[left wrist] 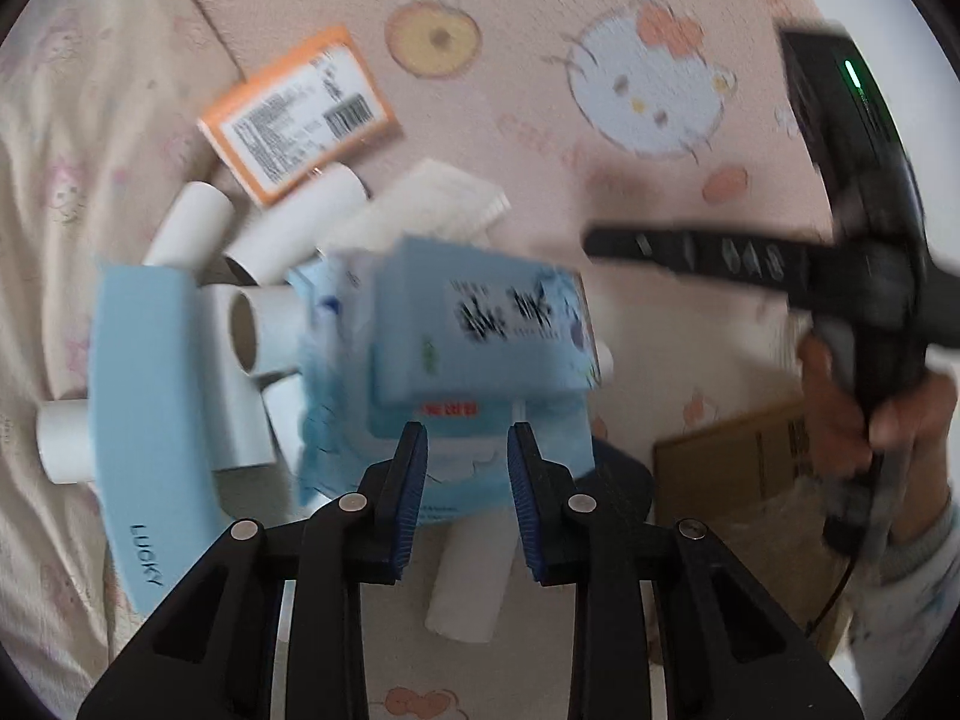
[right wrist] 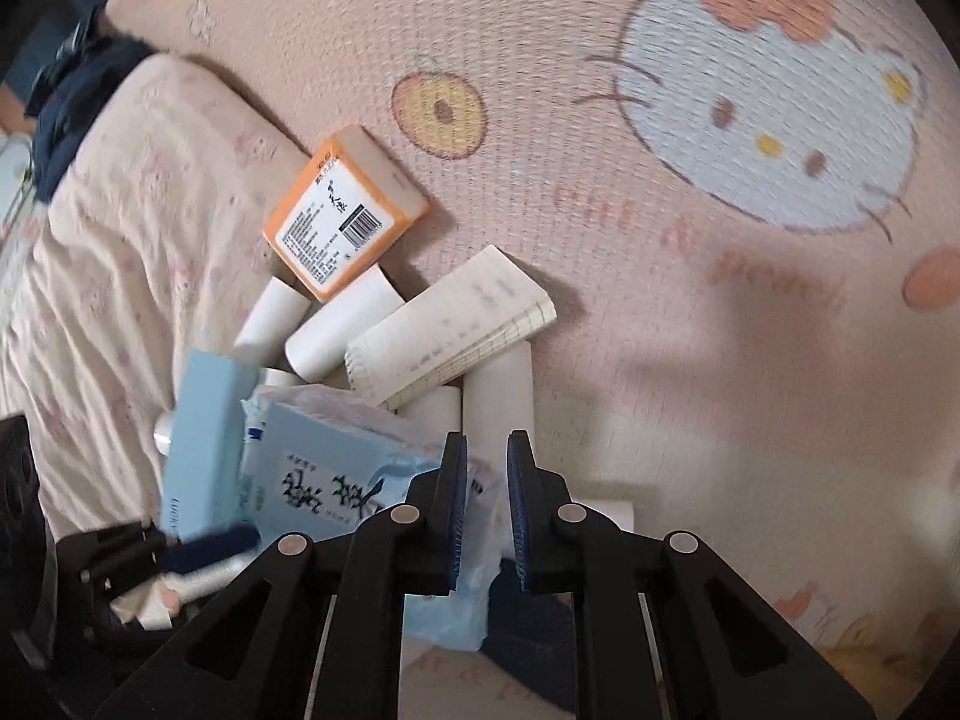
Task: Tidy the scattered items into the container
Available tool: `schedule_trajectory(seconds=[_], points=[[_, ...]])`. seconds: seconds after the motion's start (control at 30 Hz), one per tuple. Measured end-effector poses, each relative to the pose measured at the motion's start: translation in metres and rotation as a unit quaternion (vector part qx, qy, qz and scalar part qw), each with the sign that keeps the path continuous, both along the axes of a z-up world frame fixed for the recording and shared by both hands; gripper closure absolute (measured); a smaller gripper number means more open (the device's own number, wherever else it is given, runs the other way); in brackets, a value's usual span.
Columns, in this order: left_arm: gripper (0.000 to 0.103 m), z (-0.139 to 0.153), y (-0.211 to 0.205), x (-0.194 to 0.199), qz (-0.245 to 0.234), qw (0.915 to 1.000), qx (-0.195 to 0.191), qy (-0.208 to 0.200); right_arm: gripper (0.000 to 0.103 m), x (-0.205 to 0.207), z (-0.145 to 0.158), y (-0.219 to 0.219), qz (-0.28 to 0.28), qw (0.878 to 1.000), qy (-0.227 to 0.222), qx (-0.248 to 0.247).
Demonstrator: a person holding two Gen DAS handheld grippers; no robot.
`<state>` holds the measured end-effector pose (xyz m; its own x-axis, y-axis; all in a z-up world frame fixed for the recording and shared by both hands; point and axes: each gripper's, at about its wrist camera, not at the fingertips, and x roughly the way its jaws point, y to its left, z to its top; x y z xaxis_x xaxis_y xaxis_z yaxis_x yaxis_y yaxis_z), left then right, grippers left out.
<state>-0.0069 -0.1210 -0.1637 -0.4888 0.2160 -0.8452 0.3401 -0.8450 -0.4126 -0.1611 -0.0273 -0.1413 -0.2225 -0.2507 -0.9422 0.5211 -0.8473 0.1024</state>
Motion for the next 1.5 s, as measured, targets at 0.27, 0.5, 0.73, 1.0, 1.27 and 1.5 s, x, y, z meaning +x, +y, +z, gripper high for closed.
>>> schedule_trajectory(seconds=[0.27,0.5,0.73,1.0,1.27,1.5], points=[[0.072,0.010,-0.010,-0.014,0.005,0.9995,-0.023,0.018,0.092,-0.004,-0.021,-0.003,0.027,0.999,0.007,0.039],[0.072,0.014,-0.013,-0.028,-0.011,0.9995,-0.025,0.017,0.092,0.011,-0.029,-0.002,0.064,0.997,-0.010,0.032],[0.072,0.007,-0.021,-0.032,-0.002,0.9999,-0.009,0.009,0.092,0.026,-0.034,-0.001,0.098,0.994,-0.047,0.005],[0.069,0.011,-0.012,-0.059,-0.095,0.9944,-0.045,0.012,0.092,0.049,-0.035,-0.009,0.105,0.992,-0.064,-0.001],[0.066,0.023,-0.025,-0.054,-0.050,0.9965,-0.064,0.022,0.092,0.040,-0.020,0.020,0.058,0.996,-0.059,-0.031],[0.057,0.039,-0.021,-0.020,-0.015,0.9946,-0.093,0.042,0.082,0.014,-0.009,0.041,0.011,0.996,-0.078,-0.051]])
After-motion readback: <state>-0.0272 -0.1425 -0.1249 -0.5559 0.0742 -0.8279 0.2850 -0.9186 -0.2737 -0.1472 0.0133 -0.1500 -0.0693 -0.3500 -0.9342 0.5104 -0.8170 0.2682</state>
